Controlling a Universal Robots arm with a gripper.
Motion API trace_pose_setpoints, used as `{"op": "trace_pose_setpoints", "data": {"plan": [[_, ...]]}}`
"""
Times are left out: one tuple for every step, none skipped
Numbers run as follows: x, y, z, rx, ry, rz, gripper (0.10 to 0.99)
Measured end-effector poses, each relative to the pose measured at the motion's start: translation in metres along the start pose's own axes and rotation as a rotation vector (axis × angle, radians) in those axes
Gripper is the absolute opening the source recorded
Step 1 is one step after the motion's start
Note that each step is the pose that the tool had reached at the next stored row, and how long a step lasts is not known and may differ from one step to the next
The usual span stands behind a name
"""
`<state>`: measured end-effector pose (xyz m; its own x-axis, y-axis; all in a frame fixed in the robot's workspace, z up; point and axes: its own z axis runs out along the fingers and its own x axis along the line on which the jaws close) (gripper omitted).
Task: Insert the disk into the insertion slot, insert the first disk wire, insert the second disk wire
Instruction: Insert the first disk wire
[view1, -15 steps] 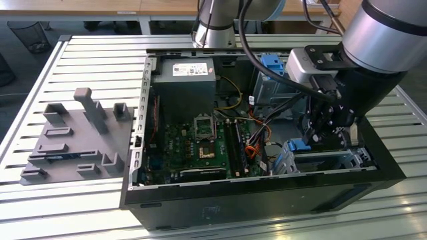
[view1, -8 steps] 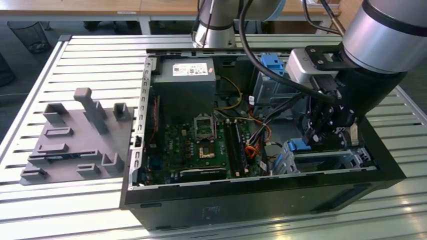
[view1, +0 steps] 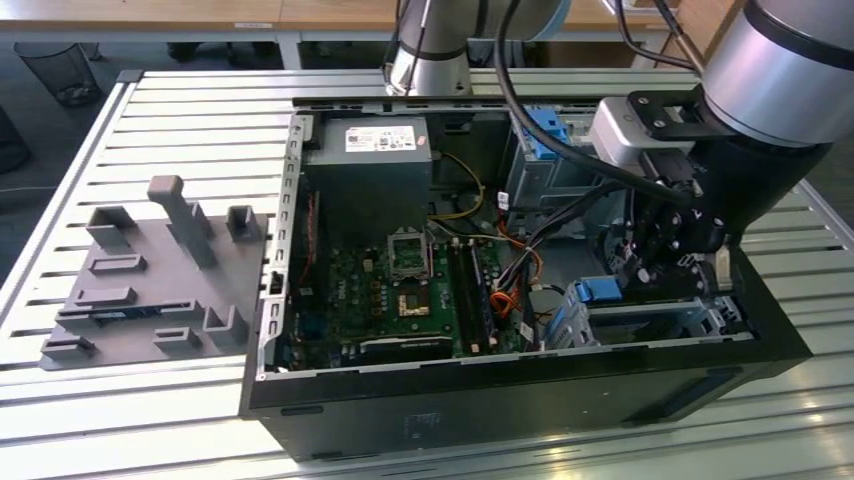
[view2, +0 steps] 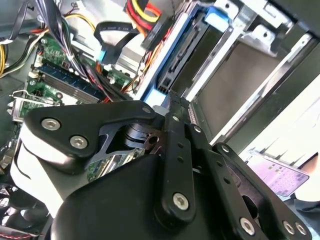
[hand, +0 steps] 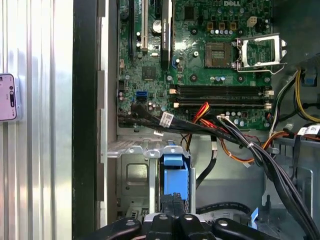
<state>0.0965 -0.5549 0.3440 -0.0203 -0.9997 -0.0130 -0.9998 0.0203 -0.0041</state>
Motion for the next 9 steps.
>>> {"op": "trace_pose_setpoints", "data": {"plan": [[0.0,-0.002,0.0,0.0,0.0,0.0,0.106],[-0.0001,-0.0043,0.0001,0.0,-0.0001,0.0,0.106],[-0.0001,-0.0071,0.0001,-0.002,-0.0001,0.0,0.106],[-0.0002,-0.0095,0.0001,-0.005,-0.0001,0.0,0.106],[-0.0003,-0.011,0.0,-0.007,0.0001,0.0,0.106],[-0.0003,-0.0111,0.0001,-0.007,0.0,0.0,0.106],[-0.0003,-0.0111,0.0001,-0.007,0.0,0.0,0.106],[-0.0003,-0.0111,-0.0001,-0.007,0.0001,0.0,0.106],[-0.0003,-0.0111,-0.001,-0.007,0.0003,0.0,0.106]]}}
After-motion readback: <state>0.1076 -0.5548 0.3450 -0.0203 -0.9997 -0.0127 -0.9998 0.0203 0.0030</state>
